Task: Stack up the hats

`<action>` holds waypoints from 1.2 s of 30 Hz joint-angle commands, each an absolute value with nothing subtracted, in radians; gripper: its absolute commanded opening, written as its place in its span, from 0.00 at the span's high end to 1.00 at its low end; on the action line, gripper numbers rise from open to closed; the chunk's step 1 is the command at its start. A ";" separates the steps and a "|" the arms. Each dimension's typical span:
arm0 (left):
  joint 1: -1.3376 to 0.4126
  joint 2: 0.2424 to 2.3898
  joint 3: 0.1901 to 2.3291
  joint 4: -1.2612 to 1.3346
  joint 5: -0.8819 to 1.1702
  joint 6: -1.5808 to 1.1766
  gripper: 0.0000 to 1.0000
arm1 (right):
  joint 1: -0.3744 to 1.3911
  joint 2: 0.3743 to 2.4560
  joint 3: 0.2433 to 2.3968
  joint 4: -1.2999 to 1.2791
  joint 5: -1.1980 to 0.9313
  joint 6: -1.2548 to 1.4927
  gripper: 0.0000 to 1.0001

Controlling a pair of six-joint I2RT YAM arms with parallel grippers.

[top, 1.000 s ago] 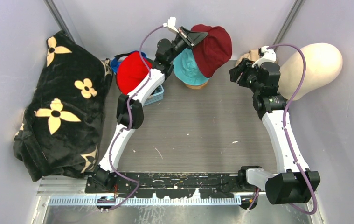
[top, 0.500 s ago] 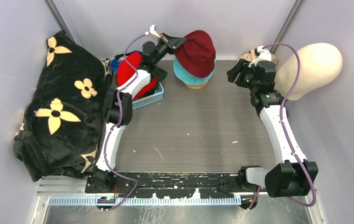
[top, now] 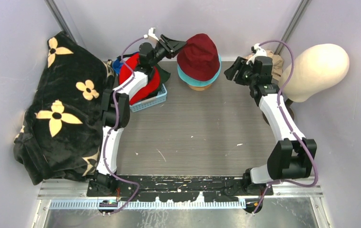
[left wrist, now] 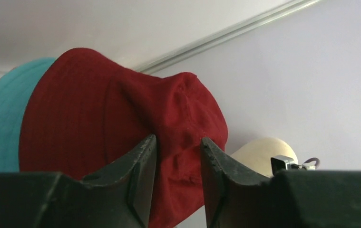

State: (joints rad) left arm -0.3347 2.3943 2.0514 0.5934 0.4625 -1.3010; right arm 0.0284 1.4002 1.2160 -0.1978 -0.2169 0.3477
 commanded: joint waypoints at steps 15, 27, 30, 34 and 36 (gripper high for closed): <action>-0.224 2.227 1.963 0.405 0.564 -1.301 0.50 | 0.012 1.679 1.444 -0.006 -0.392 0.542 0.35; -0.240 2.246 1.935 0.284 0.621 -1.273 0.50 | -0.039 1.820 1.438 0.184 -0.546 0.778 0.36; -0.240 2.246 1.916 0.280 0.626 -1.273 0.50 | -0.039 1.868 1.440 0.229 -0.576 0.817 0.36; -0.242 2.244 1.892 0.279 0.631 -1.278 0.50 | -0.041 1.902 1.433 0.274 -0.587 0.846 0.36; -0.244 2.247 1.890 0.268 0.638 -1.279 0.50 | -0.042 1.914 1.427 0.297 -0.593 0.860 0.36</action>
State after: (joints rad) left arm -0.2382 2.2681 1.8961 0.2672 0.6003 -1.2968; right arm -0.0425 1.9186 1.3991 0.1730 -0.5491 0.8074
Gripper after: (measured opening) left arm 0.503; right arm 0.637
